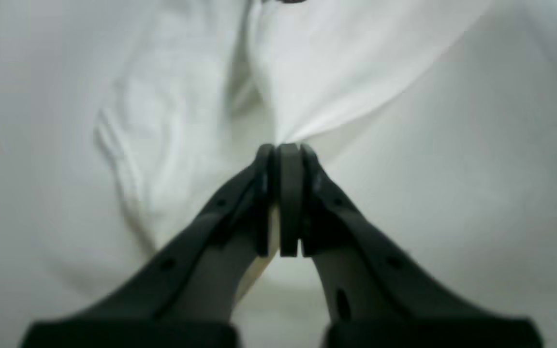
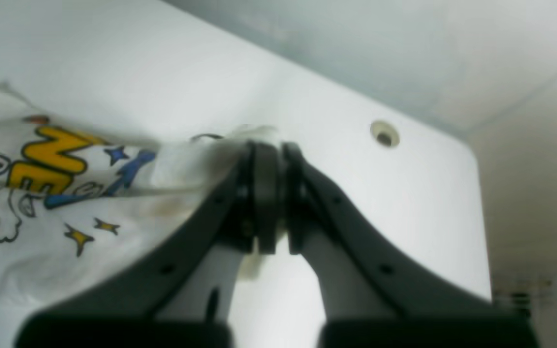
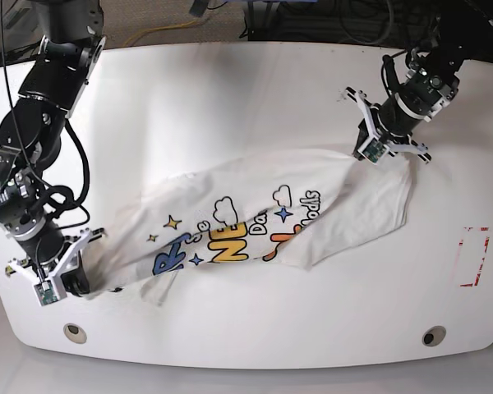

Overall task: Fold the T-shirt properly
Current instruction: 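Pull both grippers apart to stretch the shirt across the table, then release and regrasp the shirt corner with the left gripper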

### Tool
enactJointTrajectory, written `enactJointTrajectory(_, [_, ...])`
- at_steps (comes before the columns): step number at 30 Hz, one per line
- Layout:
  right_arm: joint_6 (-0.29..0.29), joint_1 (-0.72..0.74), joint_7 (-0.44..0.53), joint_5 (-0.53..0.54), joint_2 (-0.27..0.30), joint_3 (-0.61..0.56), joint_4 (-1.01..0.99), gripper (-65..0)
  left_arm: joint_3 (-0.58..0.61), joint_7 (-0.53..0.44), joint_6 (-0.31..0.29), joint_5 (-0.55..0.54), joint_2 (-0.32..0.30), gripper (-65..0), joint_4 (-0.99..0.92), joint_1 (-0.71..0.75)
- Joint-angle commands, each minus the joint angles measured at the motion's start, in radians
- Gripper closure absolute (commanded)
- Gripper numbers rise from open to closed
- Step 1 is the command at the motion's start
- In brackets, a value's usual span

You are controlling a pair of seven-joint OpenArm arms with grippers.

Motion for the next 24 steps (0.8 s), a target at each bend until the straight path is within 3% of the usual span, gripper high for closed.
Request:
enactJointTrajectory(1, [-0.002, -0.006, 0.028, 0.011, 0.015, 0.038, 0.020, 0.0, -0.001, -0.014, 0.005, 0.031, 0.017, 0.0, 0.015, 0.021])
enactJointTrajectory(9, [-0.002, -0.127, 0.028, 0.013, -0.038, 0.134, 0.015, 0.0, 0.000, -0.014, 0.005, 0.036, 0.061, -1.3, 0.013, 0.041])
enactJointTrajectory(12, [-0.002, -0.158, 0.028, 0.008, -0.054, 0.143, 0.013, 0.0, 0.000, -0.014, 0.005, 0.036, 0.072, -13.9, 0.013, 0.046])
enactJointTrajectory(17, [-0.002, -0.188, 0.030, 0.003, -0.080, 0.143, 0.013, 0.0, 0.000, -0.017, 0.007, 0.025, 0.083, -53.1, 0.013, 0.073])
enactJointTrajectory(18, [-0.002, -0.193, 0.030, 0.003, -0.083, 0.143, 0.013, 0.0, 0.000, -0.017, 0.007, 0.011, 0.092, -58.3, 0.013, 0.079])
enactJointTrajectory(20, [-0.002, -0.194, 0.030, 0.003, -0.084, 0.143, 0.013, 0.0, -0.001, -0.017, 0.005, -0.024, 0.097, -60.8, 0.018, 0.084])
enactJointTrajectory(24, [-0.002, -0.196, 0.030, 0.005, -0.086, 0.143, 0.012, 0.0, -0.056, -0.020, 0.004, -0.179, 0.098, -55.4, 0.022, 0.090])
